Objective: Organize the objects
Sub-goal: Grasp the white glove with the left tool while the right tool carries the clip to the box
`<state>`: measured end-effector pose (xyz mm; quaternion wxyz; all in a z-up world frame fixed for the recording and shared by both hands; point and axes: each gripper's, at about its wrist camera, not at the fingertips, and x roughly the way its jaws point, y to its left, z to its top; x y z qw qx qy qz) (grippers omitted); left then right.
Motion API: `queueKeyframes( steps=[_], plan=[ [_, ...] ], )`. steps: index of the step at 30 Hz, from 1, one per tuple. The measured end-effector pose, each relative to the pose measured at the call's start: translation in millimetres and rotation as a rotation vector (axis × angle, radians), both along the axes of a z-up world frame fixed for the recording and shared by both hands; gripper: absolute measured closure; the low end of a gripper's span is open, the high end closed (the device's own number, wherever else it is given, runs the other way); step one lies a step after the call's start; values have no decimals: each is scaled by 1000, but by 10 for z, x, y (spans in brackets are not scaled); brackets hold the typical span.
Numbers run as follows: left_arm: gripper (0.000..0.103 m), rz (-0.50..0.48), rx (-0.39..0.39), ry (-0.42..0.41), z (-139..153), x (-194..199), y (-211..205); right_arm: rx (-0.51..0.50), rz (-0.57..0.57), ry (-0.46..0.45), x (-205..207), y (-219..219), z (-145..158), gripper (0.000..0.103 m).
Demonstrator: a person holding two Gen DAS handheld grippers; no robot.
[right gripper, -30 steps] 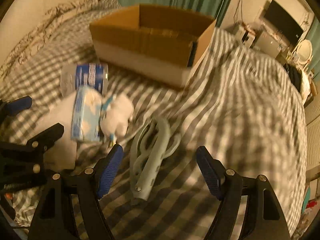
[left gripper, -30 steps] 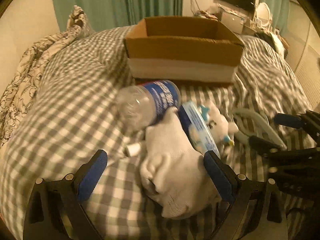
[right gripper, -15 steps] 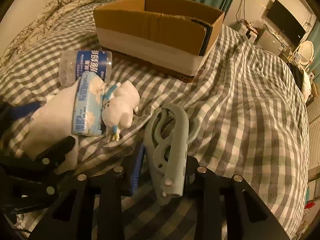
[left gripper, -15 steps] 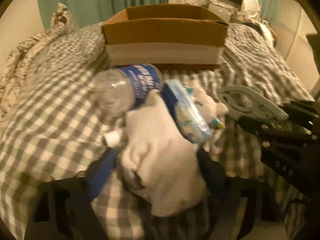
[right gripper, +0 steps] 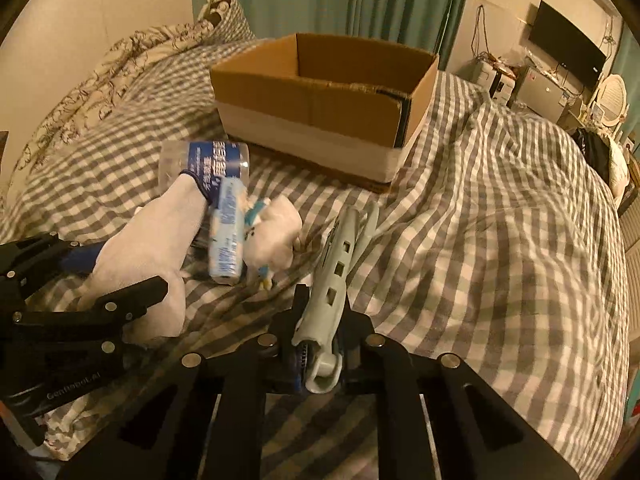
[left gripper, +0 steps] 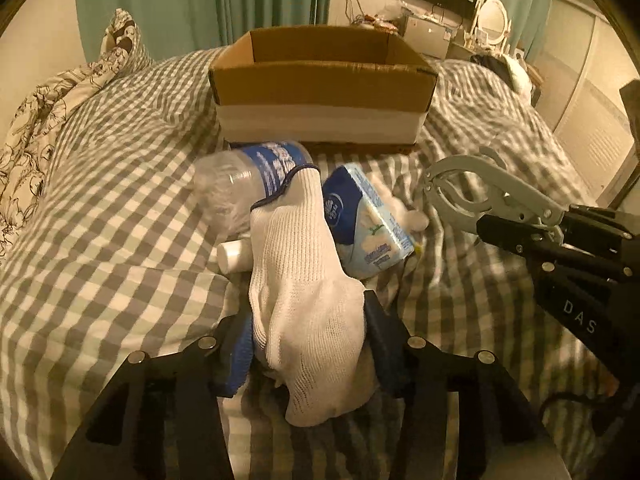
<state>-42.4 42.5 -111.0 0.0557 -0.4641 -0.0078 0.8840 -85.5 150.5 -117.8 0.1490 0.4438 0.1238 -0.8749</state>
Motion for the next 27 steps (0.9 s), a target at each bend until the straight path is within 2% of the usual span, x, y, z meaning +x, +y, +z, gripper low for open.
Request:
queueKeyframes(
  steps=[14, 19, 22, 27],
  plan=[
    [54, -19, 73, 53, 431, 86, -36, -42, 34, 123, 144, -30, 551, 92],
    [54, -25, 80, 47, 482, 161, -13, -55, 35, 152, 168, -31, 670, 92],
    [54, -61, 113, 48, 549, 249, 40, -63, 38, 157, 188, -30, 699, 92],
    [54, -73, 85, 104, 735, 293, 104, -76, 37, 168, 221, -11, 751, 92]
  ],
)
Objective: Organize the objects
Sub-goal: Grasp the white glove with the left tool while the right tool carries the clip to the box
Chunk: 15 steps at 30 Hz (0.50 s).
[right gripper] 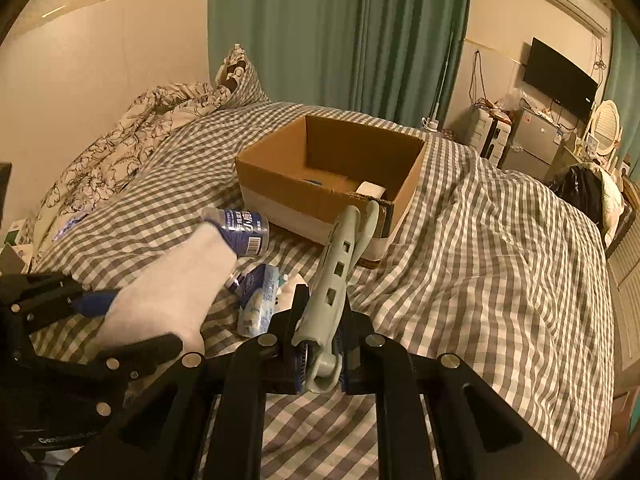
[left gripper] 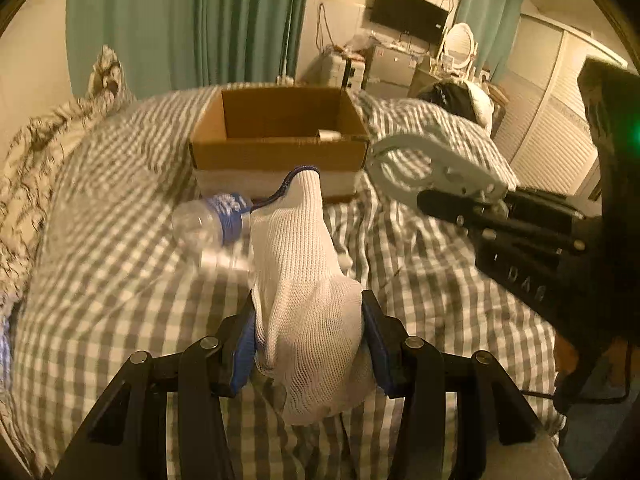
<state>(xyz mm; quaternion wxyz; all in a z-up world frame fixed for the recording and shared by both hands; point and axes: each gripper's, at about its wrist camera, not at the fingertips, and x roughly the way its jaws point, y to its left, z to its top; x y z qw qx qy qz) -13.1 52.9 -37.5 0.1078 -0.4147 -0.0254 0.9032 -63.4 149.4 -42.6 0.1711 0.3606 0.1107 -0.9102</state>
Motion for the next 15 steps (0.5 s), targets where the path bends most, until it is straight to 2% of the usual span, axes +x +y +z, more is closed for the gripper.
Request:
queueKeyframes(
  steps=[6, 15],
  plan=[
    [54, 20, -14, 70, 281, -125, -78, 2, 14, 44, 35, 4, 169, 92],
    [54, 57, -71, 203, 785, -734, -174, 11, 46, 154, -263, -120, 667, 92]
  ],
)
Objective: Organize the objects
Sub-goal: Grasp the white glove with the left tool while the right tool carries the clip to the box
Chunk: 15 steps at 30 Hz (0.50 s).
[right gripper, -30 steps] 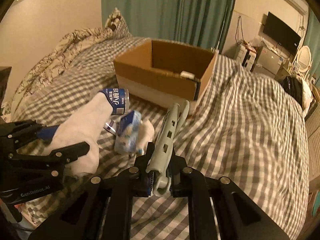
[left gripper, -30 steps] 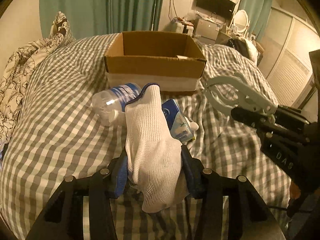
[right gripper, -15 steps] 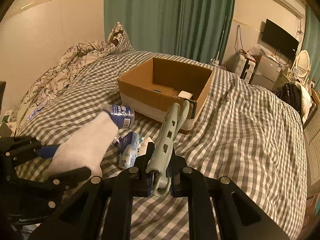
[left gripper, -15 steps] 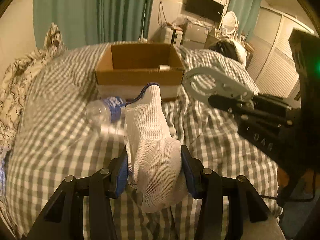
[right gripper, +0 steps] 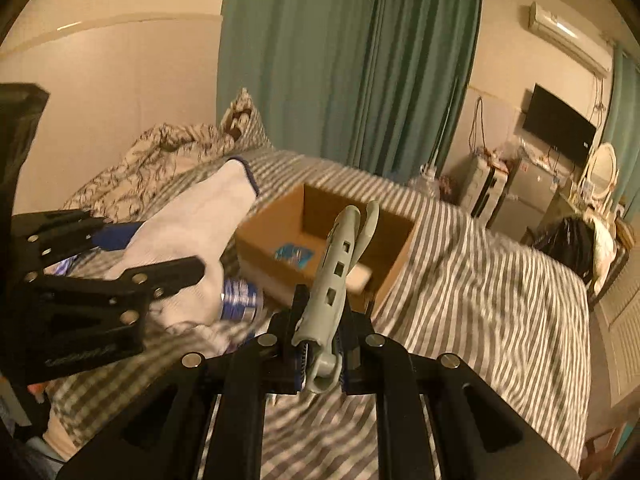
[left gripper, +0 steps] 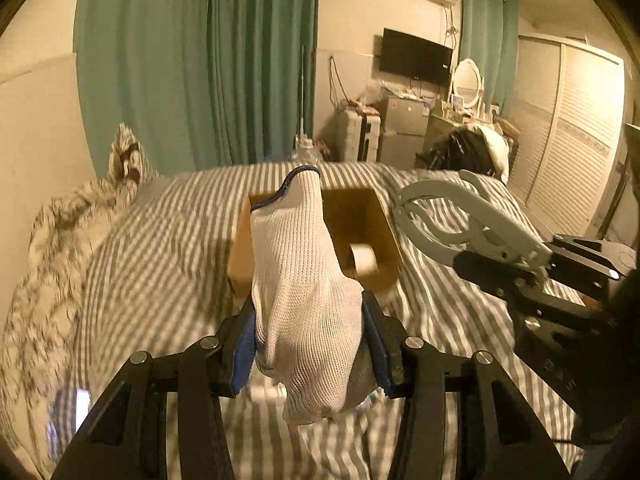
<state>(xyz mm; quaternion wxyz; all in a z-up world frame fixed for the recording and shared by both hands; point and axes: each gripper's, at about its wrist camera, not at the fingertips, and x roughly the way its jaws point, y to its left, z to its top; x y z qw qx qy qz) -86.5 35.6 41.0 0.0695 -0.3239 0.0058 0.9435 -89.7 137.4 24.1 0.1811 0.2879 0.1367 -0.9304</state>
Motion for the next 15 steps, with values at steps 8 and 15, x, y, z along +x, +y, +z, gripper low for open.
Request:
queueKeyframes(
  steps=[8, 15],
  plan=[
    [54, 24, -8, 25, 148, -733, -74, 3, 0, 46, -566, -79, 287, 92],
    [54, 27, -24, -15, -64, -1323, -88, 5, -15, 11, -1208, -114, 226, 92]
  ],
)
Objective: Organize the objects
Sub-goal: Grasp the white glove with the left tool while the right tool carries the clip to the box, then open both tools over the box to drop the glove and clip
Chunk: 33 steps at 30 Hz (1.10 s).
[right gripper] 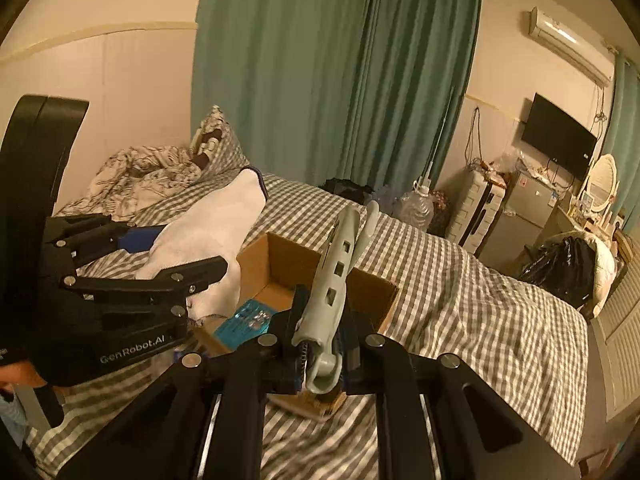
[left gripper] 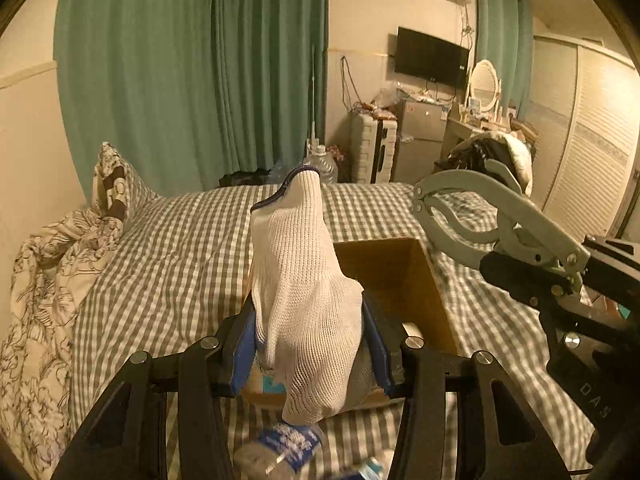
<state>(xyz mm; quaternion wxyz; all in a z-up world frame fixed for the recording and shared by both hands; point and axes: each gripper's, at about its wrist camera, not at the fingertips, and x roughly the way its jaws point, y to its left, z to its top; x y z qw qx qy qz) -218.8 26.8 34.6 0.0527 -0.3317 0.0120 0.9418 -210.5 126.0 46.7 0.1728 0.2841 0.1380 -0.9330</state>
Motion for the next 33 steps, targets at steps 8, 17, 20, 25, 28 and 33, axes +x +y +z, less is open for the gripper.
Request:
queueKeyframes(
  steps=[8, 17, 20, 25, 28, 33],
  plan=[
    [54, -17, 1, -67, -441, -492, 5, 10, 2, -80, -693, -112, -372, 92],
    [50, -42, 2, -115, -812, -654, -3, -13, -25, -171, -1018, -26, -865, 92],
    [44, -34, 7, -115, -801, -617, -19, -22, -42, -167, -1025, 45, -830, 90],
    [25, 25, 22, -91, -609, -476, -110, -29, -69, -126, -901, 100, -634, 54],
    [17, 48, 22, -74, -458, -369, -177, -46, -77, -94, -752, 152, -456, 50],
    [9, 84, 18, -22, -154, -94, -303, -54, -89, -36, -425, 200, -142, 37]
  ],
)
